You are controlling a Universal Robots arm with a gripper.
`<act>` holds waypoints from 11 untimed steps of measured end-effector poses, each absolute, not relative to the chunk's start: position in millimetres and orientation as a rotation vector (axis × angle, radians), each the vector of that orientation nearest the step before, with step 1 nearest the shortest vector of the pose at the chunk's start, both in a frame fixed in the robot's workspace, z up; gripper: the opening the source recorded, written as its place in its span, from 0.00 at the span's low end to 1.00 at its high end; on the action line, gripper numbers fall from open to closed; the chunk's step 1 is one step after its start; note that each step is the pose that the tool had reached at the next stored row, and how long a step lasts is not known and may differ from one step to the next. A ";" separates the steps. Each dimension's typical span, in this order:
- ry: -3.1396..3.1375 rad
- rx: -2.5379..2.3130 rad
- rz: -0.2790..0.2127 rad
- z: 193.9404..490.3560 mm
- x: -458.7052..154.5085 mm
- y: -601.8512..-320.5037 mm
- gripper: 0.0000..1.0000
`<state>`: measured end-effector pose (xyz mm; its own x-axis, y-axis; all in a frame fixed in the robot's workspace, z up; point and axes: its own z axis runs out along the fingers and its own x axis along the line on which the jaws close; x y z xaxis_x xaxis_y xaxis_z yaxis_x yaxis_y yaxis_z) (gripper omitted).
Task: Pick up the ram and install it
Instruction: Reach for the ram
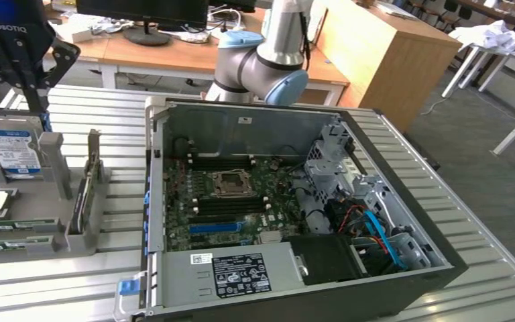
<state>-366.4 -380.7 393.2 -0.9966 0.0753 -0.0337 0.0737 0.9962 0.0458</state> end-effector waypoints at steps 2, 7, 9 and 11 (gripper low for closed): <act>3.103 0.116 0.069 393.1 -371.5 -380.3 0.11; 3.103 0.116 0.069 393.1 -384.1 -379.2 0.11; 3.103 0.116 0.069 393.0 -388.9 -378.8 0.11; 3.103 0.116 0.069 393.0 -393.4 -378.3 0.11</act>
